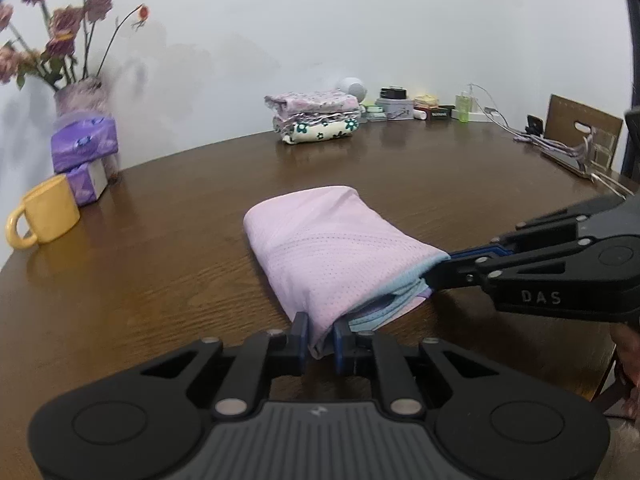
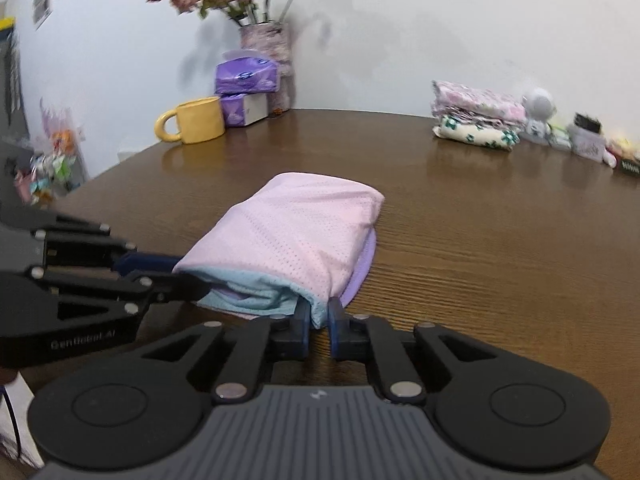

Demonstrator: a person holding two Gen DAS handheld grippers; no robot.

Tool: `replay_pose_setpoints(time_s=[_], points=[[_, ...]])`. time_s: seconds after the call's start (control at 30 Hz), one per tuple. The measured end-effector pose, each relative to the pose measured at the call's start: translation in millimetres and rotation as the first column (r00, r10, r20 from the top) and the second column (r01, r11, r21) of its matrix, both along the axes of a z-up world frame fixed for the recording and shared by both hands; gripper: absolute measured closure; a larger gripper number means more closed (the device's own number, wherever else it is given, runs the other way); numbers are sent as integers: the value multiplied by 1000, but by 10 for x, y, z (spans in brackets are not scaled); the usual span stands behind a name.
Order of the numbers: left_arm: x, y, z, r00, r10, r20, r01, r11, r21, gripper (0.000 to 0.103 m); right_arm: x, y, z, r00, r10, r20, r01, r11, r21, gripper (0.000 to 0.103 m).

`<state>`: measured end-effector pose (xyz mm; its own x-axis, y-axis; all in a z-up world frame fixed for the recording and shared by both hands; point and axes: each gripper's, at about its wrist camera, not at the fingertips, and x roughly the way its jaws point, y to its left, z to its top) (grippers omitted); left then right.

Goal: Fold clothes

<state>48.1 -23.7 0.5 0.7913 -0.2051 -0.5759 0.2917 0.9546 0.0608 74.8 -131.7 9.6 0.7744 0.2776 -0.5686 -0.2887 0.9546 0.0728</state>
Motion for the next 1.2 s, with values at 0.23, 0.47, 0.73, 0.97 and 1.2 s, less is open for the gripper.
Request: replay_pose_setpoints(time_s=[0.23,0.47,0.73,0.97,1.2], points=[[-7,4,-6,1000,13,2,-13,1000,-19,88,-2,-50,-22,1000,-11,-19,11,999,42,95],[1,11,-6,1000,25,-9,-25,999,-32,87,-14,-22,16,1000,-7,2,7,1000,29,91],[39,55,-18,999,44,-14,-45,997,-70,96,-17,-62,-5,1000,-24,-17,25,998,60,98],[87,140,-8,998,50,-28,-52,995,-89,95,-38,-5,-10,999,-14,-32,17,997,69,97],[-17,135,80,1000,-6,-2,6,998,-54,61,-124,-96,160,1000,25,-1,-25,993,116,62]])
